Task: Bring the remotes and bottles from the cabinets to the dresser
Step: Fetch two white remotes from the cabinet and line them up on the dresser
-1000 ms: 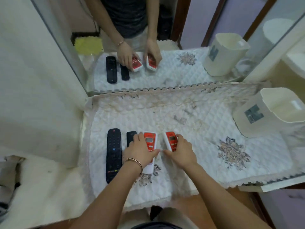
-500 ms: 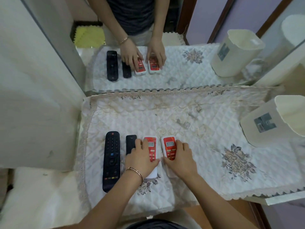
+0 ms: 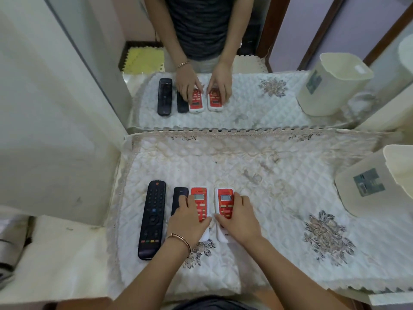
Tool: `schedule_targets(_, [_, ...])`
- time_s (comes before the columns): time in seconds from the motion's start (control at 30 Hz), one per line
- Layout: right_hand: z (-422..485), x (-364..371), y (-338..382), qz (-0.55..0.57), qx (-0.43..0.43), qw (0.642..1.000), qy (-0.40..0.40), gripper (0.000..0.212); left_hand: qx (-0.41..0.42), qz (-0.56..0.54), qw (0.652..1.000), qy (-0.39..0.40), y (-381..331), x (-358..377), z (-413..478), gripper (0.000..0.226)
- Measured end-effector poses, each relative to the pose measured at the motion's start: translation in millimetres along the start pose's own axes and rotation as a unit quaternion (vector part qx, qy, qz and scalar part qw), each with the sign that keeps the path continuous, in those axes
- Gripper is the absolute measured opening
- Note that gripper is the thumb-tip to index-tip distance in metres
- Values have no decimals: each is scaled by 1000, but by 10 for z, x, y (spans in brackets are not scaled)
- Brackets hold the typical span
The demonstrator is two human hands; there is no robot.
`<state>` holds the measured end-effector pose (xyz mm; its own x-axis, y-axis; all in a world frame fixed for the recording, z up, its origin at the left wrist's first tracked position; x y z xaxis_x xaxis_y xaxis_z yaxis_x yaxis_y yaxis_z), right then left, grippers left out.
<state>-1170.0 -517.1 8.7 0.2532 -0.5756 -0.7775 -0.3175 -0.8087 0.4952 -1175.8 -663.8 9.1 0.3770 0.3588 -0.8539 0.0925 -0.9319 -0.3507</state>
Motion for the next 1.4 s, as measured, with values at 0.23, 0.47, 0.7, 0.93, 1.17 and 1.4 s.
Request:
schedule_targets(0.23, [75, 45, 100, 15, -25, 999, 20, 67, 8, -10, 1000, 5, 64, 12, -5, 70])
schedule_targets(0.47, [53, 132, 156, 32, -36, 998, 29, 67, 3, -19, 1000, 1, 148, 22, -84, 67])
schedule_targets(0.7, [46, 276, 326, 27, -51, 998, 33, 71, -14, -11, 1000, -2, 352, -72, -108, 67])
schedule_targets(0.93, [-6, 257, 329, 37, -43, 998, 20, 67, 0, -36, 999, -10, 374, -73, -99, 63])
schedule_targets(1.17, [-141, 173, 300, 88, -28, 996, 23, 56, 47, -79, 995, -23, 381, -116, -148, 42])
schedule_targets(1.4, [-571, -68, -285, 173, 67, 981, -48, 32, 191, -56, 979, 41, -106, -37, -185, 34])
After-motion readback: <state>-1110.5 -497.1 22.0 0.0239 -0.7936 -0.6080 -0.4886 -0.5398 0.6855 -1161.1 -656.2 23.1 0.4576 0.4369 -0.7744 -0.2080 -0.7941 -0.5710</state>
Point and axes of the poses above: each hand's wrist, its own z-axis towards the middle knuckle, its own x-axis out of the palm, y = z × x, the point moved 7 cm from there along z, towards the middle knuckle
